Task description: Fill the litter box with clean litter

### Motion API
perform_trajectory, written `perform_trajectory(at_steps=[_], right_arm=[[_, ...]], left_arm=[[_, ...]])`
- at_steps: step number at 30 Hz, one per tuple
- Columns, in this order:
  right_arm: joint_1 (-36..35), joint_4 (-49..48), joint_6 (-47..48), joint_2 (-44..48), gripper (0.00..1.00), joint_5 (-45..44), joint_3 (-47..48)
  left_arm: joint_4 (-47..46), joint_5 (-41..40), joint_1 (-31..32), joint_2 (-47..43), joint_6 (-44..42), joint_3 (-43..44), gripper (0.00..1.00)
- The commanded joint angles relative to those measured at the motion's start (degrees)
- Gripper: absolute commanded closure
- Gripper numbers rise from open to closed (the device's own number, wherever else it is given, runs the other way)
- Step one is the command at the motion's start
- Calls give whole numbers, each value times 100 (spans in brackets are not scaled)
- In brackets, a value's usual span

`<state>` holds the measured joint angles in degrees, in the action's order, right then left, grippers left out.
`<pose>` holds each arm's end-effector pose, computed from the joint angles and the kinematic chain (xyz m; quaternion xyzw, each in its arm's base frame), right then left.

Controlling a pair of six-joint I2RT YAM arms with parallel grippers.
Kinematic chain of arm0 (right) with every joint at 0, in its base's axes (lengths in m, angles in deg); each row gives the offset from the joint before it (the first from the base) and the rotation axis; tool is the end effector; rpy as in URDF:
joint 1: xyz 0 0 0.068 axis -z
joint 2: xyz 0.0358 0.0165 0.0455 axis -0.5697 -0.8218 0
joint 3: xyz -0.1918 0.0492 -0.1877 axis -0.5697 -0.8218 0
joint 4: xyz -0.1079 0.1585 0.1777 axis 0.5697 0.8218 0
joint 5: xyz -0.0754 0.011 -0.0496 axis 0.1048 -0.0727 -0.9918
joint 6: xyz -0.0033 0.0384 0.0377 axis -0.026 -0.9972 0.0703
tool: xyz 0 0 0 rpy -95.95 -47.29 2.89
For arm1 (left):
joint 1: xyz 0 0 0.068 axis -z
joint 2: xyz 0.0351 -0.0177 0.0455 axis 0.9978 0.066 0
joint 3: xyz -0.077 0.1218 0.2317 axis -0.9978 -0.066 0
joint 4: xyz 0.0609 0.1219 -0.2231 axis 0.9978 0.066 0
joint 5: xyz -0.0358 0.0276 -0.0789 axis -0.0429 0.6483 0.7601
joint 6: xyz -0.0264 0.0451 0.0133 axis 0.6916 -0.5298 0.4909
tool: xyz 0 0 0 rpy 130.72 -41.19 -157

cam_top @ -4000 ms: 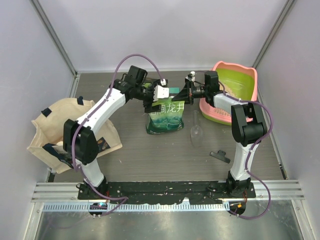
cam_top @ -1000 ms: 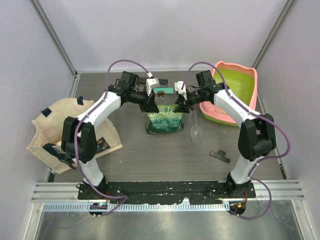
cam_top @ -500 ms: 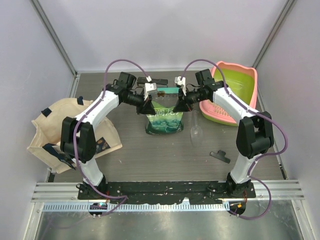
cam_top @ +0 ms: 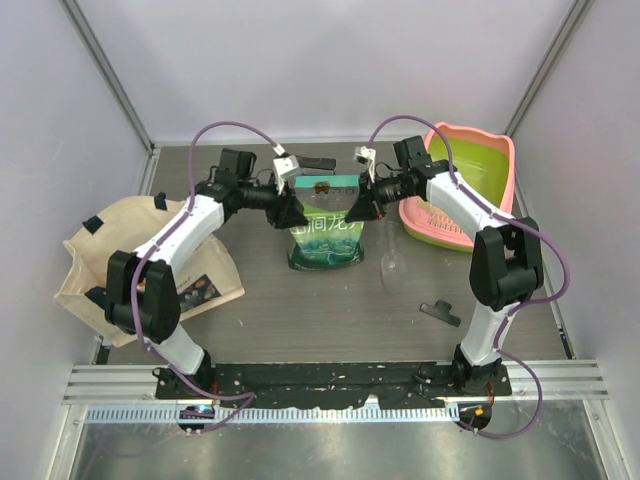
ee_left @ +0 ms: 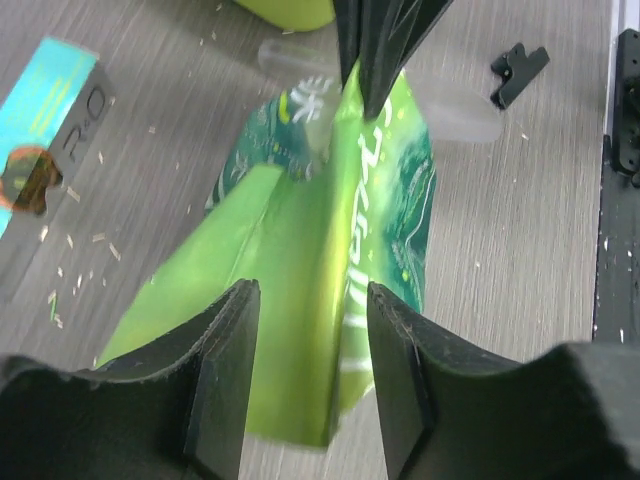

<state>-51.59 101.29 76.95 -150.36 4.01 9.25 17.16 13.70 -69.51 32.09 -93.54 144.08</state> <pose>0.3659 0.1433 0.2675 -0.4558 0.7027 0.4528 0.3057 0.3307 -0.1296 0.2851 0.4473 0.7095 -0.4027 0.3667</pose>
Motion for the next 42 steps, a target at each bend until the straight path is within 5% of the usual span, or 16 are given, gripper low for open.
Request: perform_trajectory(at_steps=[1, 12, 14, 19, 22, 23, 26, 30, 37, 42], right_arm=[[122, -138, -226, 117, 98, 167, 154], [122, -147, -226, 152, 98, 185, 128], [113, -139, -217, 170, 99, 167, 119], [113, -121, -217, 135, 98, 115, 136], [157, -33, -313, 108, 87, -8, 285], [279, -42, -392, 117, 71, -35, 338], [577, -94, -804, 169, 51, 0, 540], [903, -227, -1254, 327, 42, 1, 777], [1001, 1976, 1300, 1241, 38, -1193, 664], [1009, 3509, 3061, 2092, 46, -2898, -467]], left_arm=[[-917, -357, 569, 139, 441, 452, 49], [-566, -269, 1080, 1204, 248, 1376, 55], [-496, -269, 1080, 1248, 196, 1420, 70], [-92, -199, 1071, 1458, 2, 1683, 90], [67, -102, 1063, 1547, 63, 1807, 100], [58, -67, 1036, 1547, 159, 1824, 100], [-161, 83, 975, 1503, 677, 1728, 100], [-363, 118, 896, 1284, 1074, 1517, 100], [-434, 109, 720, 1037, 1206, 1210, 100], [-802, 153, 720, 1063, 1495, 1095, 100]])
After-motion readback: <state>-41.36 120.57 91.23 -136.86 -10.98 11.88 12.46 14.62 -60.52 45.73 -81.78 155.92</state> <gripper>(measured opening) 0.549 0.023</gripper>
